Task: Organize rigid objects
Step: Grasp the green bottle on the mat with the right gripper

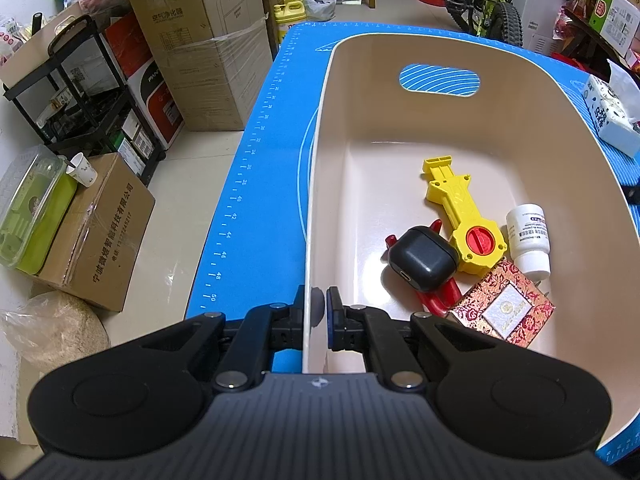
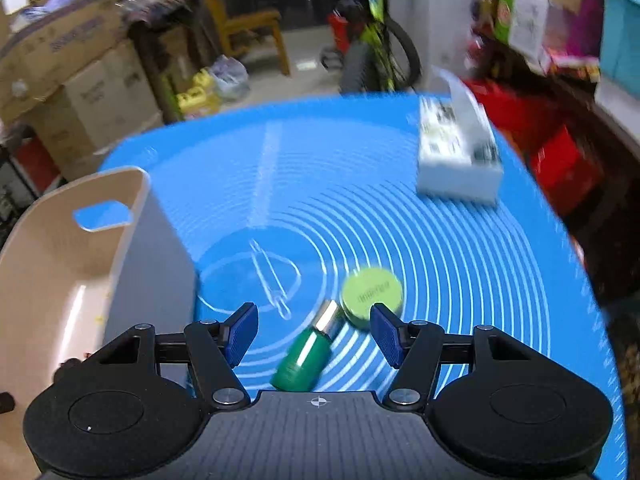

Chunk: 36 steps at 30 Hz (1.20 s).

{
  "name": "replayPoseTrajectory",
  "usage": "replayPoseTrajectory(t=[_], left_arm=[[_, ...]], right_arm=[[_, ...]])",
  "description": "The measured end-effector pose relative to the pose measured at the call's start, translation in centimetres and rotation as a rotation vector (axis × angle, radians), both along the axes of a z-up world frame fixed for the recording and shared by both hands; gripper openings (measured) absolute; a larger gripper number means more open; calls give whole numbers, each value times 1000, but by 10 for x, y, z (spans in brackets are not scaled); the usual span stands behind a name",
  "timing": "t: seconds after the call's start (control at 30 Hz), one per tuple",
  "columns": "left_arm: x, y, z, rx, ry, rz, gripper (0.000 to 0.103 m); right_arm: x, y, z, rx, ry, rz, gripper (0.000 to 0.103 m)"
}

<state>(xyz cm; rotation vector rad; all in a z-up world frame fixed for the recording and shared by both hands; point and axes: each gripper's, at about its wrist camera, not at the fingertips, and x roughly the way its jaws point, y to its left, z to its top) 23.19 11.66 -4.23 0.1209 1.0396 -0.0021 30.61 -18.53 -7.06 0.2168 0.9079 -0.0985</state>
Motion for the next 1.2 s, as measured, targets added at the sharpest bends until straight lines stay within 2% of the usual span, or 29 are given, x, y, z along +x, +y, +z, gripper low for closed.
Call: replayPoseTrajectory(t=[0.23, 0.4, 0.6, 0.67, 0.8, 0.87, 1.2], left_arm=[[0, -1, 0, -2, 0, -2, 9], [0, -2, 0, -1, 0, -2, 9], [0, -1, -1, 0, 0, -2, 9], [0, -1, -1, 0, 0, -3, 9], [0, -1, -1, 1, -1, -3, 9], [0, -1, -1, 2, 0, -2, 9], [0, -1, -1, 1, -1, -3, 9]], right_arm=[[9, 1, -30, 24, 65, 6, 69], [12, 14, -39, -17, 82, 37, 69], [12, 15, -47, -33, 99, 41, 62], [11, 16, -47, -35, 96, 42, 54], [10, 23, -47, -89, 102, 60, 45], [9, 25, -47, -102, 103, 67, 35], [7, 21, -40, -94, 91, 67, 35]])
